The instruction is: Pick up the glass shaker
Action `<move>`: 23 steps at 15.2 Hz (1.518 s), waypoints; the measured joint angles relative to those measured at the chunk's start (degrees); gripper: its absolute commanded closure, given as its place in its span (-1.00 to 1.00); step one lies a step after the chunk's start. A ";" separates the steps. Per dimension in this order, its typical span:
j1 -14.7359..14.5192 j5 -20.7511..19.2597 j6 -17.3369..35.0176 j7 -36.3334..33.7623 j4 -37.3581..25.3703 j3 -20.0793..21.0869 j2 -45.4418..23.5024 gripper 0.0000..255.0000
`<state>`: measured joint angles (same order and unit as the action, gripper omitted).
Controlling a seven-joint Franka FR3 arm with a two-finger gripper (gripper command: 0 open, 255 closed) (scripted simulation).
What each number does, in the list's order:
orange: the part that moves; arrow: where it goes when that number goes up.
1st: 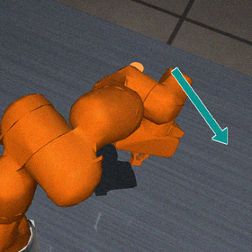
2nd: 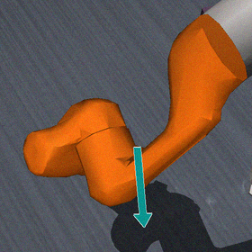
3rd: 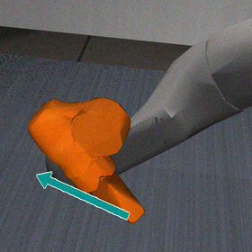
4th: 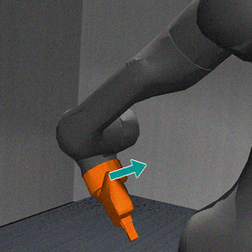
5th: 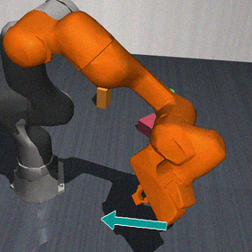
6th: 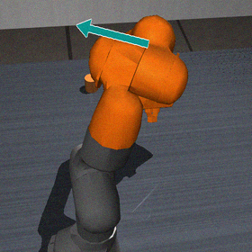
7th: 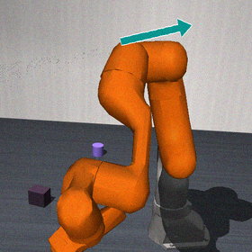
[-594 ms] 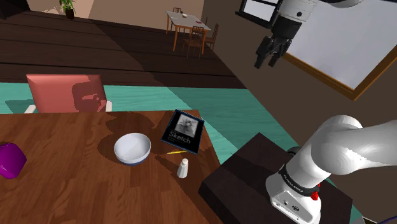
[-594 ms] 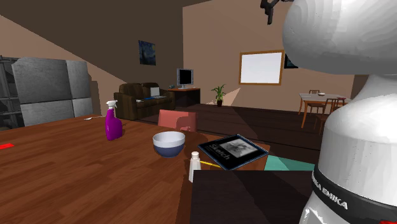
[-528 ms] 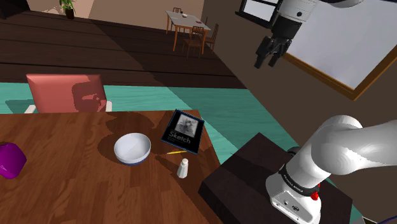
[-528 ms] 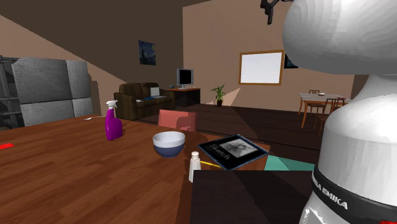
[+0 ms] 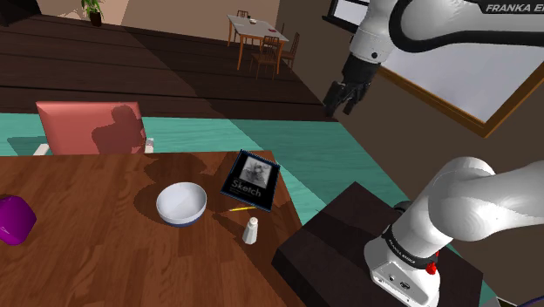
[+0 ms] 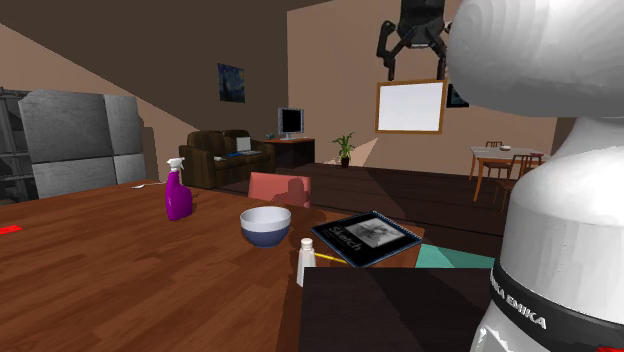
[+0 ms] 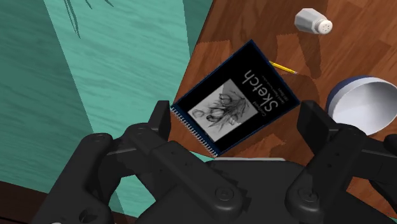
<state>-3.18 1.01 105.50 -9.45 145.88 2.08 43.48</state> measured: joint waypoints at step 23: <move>-4.60 -6.57 42.79 -20.86 7.18 19.89 -38.81 -1.00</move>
<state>-7.78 -5.56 148.29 -30.31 153.07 21.97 4.66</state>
